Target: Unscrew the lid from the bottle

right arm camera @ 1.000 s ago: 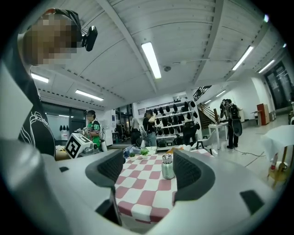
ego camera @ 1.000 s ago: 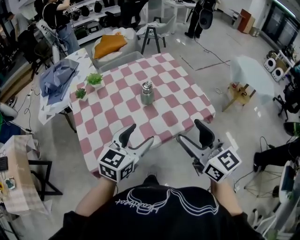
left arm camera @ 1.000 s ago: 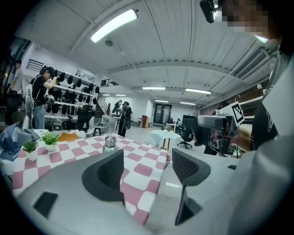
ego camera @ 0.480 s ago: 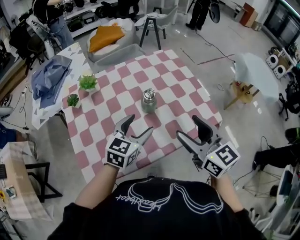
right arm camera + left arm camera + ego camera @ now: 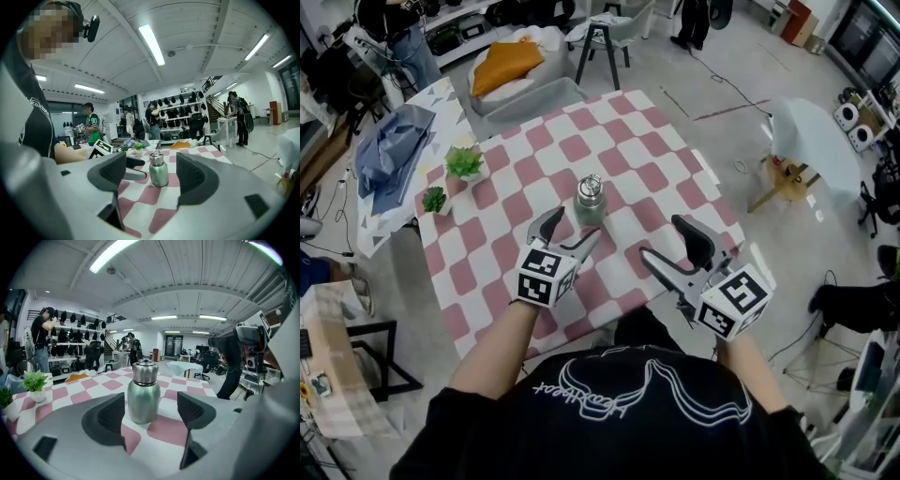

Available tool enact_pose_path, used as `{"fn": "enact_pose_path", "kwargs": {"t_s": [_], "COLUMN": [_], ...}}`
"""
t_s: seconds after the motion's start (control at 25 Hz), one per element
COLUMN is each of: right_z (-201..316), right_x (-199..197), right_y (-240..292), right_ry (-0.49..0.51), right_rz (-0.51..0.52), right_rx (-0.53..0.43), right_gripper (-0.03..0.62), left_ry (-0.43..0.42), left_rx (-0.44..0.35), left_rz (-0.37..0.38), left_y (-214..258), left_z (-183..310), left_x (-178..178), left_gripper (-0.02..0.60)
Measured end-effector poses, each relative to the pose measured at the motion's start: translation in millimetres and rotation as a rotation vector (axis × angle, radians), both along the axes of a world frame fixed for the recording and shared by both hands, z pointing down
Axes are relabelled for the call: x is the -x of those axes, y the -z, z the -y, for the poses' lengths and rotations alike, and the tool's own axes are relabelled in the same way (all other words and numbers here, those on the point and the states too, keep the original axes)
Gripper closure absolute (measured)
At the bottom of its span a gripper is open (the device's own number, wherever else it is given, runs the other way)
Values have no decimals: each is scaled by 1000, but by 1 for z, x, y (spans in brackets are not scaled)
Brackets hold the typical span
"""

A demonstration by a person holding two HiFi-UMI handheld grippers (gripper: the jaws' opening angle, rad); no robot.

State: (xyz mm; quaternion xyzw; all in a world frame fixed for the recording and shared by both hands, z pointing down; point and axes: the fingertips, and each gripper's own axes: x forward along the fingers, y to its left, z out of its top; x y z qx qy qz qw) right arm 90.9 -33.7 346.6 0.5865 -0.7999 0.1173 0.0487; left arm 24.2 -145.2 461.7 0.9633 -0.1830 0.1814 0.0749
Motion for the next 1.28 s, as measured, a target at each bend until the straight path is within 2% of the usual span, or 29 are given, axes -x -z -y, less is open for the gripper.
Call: {"fn": "enact_pose_path", "kwargs": {"t_s": [0.32,0.56,0.72,0.84,1.08,1.28], "right_z": [52,94,117,128,142,148], "right_x": [1,11,20,27,37,41], "right_y": [-31,-59,-73,-79,-87,-87], "right_ry": [147,261,317,347,378,391], "right_rz": [-13,-33,-70,-90,-122,-133], "right_rx": [80,134,158,164,154,125], "right_gripper": [267,269,272,278,297,337], "left_ry": [17,-12,-12,-13,-13,-22], "left_rx": [-33,-62,-42,-19,-31,-31], "left_rz": [1,31,25,12,10,7], "left_y": [-13,-21,-25,-26,-25,-26], "left_z": [17,20,23,23,27,28], "left_x": [-19,-30,-33,-35,-38,-37], "left_gripper": [245,244,245,245,247,249]}}
